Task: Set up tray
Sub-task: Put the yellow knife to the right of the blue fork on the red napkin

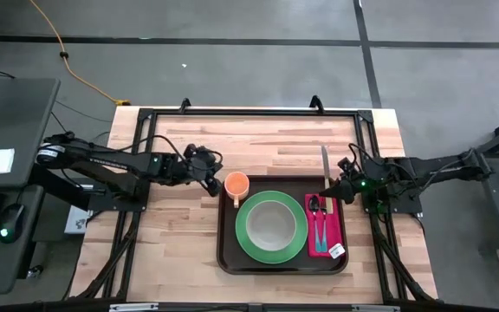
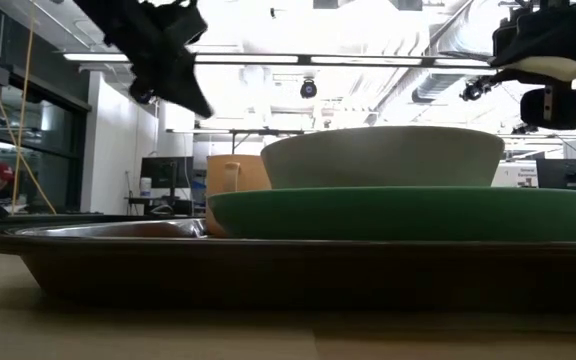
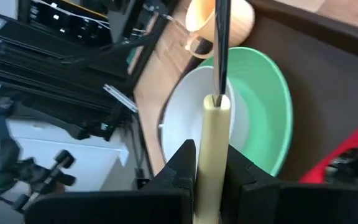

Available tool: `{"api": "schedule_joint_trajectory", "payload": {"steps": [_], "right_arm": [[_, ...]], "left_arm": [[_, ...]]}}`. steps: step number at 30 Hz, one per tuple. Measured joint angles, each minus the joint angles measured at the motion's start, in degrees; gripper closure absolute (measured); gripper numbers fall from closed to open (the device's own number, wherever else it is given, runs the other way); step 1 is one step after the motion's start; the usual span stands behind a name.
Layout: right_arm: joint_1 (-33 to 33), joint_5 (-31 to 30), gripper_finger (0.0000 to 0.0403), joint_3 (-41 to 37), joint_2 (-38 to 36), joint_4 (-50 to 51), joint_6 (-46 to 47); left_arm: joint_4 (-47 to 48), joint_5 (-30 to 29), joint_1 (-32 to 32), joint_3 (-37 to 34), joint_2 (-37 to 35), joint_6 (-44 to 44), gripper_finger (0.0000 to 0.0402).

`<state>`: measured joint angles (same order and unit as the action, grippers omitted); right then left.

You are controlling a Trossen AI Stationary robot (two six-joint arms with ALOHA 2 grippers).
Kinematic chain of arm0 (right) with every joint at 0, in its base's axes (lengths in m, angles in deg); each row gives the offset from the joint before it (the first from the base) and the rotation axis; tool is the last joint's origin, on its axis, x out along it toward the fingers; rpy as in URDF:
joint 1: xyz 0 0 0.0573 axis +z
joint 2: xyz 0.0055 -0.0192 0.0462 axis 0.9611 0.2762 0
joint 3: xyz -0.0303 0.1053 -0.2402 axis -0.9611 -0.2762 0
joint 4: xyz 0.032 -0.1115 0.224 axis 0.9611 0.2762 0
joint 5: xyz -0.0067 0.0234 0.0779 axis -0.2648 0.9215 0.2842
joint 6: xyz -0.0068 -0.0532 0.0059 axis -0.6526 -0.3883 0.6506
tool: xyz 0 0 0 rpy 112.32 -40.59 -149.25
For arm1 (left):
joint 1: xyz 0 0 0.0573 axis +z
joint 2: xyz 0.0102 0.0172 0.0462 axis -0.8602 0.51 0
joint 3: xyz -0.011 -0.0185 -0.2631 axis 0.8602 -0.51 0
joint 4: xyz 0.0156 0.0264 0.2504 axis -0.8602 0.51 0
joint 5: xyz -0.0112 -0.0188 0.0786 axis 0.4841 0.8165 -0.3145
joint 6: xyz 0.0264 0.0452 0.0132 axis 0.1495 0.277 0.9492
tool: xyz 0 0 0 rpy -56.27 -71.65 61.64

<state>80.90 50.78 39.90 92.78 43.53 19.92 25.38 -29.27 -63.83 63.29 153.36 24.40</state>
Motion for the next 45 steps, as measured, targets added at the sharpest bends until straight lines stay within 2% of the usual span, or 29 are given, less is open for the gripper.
{"api": "schedule_joint_trajectory", "payload": {"steps": [5, 8, 11, 25, 28, 32, 40, 45], "right_arm": [[4.5, -5.4, 0.0386, -4.1, -0.3, -6.6, 4.5], [7.0, -8.1, 0.0386, -7.6, -0.4, -14.0, 7.5], [9.1, -10.2, 0.0386, -10.2, -0.3, -17.8, 9.6], [23.3, -21.1, 0.0387, -11.1, 2.2, -18.5, 17.0], [26.9, -24.6, 0.0387, -11.1, 2.9, -18.3, 18.6], [30.7, -27.9, 0.0387, -11.1, 4.2, -18.4, 20.9], [34.7, -29.6, 0.0387, -11.1, 6.7, -17.2, 23.9], [35.6, -29.6, 0.0387, -11.0, 6.8, -17.3, 24.9]], "left_arm": [[-9.3, 0.5, -1.6, -4.2, -0.2, 4.5, 0.0355], [-14.1, 1.1, -1.7, -6.9, -1.4, 5.2, 0.0355], [-13.8, 2.5, -1.7, -9.5, -3.2, 5.4, 0.0355], [-14.9, 2.0, -2.0, -17.5, -15.1, 8.9, 0.0355], [-19.1, 2.1, -2.0, -20.1, -17.5, 10.3, 0.0355], [-20.1, 2.2, -2.0, -23.0, -19.5, 11.0, 0.0355], [-20.4, 3.6, -2.0, -27.4, -22.6, 10.3, 0.0355], [-26.6, 3.6, -2.0, -31.7, -25.9, 12.7, 0.0355]]}}
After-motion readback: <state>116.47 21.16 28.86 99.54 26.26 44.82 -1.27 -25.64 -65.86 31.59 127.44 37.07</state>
